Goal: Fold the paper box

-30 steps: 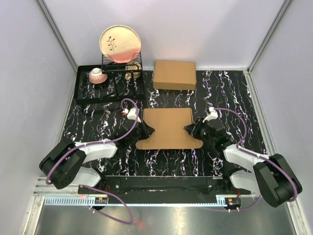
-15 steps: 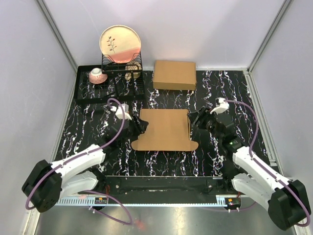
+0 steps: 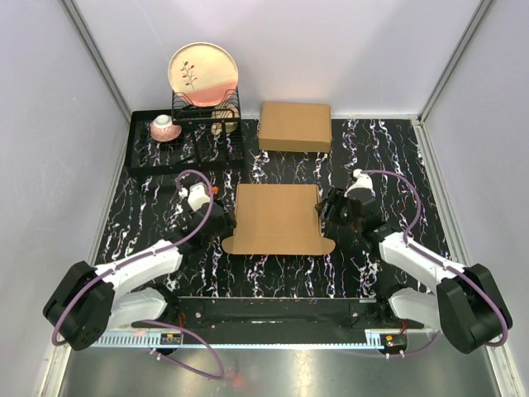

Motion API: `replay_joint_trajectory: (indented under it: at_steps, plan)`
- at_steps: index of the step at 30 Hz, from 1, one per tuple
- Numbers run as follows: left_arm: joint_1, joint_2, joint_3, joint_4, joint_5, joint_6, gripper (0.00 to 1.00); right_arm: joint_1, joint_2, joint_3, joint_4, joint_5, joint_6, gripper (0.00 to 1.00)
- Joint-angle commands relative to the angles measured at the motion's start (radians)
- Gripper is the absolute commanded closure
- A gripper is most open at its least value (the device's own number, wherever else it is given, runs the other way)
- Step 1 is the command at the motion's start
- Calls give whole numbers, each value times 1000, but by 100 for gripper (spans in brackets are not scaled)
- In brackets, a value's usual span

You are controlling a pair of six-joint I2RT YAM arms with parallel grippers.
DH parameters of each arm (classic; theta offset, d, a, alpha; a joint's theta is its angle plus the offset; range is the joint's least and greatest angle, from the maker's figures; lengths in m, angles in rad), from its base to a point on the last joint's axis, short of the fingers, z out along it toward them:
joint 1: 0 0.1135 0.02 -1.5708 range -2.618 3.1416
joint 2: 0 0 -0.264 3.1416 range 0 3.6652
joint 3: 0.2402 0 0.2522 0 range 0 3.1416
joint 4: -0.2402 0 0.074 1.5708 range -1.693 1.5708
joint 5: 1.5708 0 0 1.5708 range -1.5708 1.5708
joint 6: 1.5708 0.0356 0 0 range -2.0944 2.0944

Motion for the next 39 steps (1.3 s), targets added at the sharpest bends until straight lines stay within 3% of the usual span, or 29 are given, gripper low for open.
replay_joint_trajectory:
  at_steps: [1,7,17,19,22,39]
  plan:
    - [14,56,46,103,-25,-2,39,-2,47,15,70,3,-15,32]
    - [22,201,96,142,38,3,41,-2,135,22,116,-40,-12,37]
    - [19,287,41,273,155,-8,80,0,192,-31,216,-121,34,70]
    - [9,290,18,319,168,-14,89,6,199,-35,225,-131,42,72]
    - [-20,302,3,366,179,-19,94,29,213,-35,231,-126,53,73]
    - [-117,485,-29,500,207,-71,100,92,333,-93,303,-97,128,81]
